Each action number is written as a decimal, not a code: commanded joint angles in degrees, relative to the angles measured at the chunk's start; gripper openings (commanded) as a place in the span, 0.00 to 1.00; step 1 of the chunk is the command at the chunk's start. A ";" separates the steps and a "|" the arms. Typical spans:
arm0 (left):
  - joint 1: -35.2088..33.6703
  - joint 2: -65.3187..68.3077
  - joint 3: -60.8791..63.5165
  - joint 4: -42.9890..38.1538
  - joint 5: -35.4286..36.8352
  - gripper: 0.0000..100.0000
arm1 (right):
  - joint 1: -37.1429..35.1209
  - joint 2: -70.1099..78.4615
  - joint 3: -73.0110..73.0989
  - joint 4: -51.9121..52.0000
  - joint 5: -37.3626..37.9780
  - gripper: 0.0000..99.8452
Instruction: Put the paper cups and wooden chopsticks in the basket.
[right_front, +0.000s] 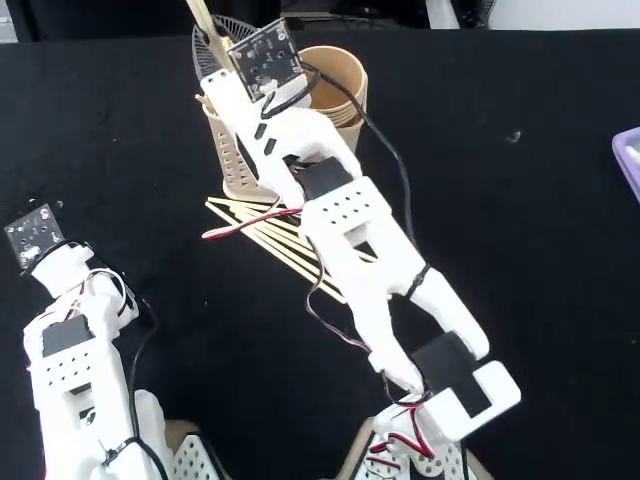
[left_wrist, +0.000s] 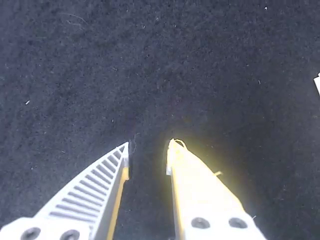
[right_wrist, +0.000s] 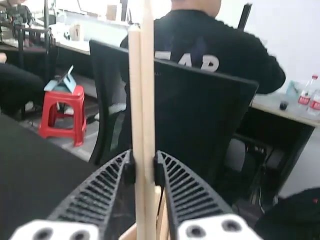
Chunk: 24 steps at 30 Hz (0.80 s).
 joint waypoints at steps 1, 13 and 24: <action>-0.04 -1.05 -1.27 -0.88 0.53 0.13 | 0.79 -0.84 -5.85 7.47 -0.44 0.13; -0.13 -1.05 -1.27 -0.88 0.53 0.13 | -2.02 -19.38 -12.09 40.44 -0.35 0.10; -0.04 -1.05 -1.27 -0.88 0.53 0.13 | -1.58 -31.96 24.31 70.15 5.80 0.23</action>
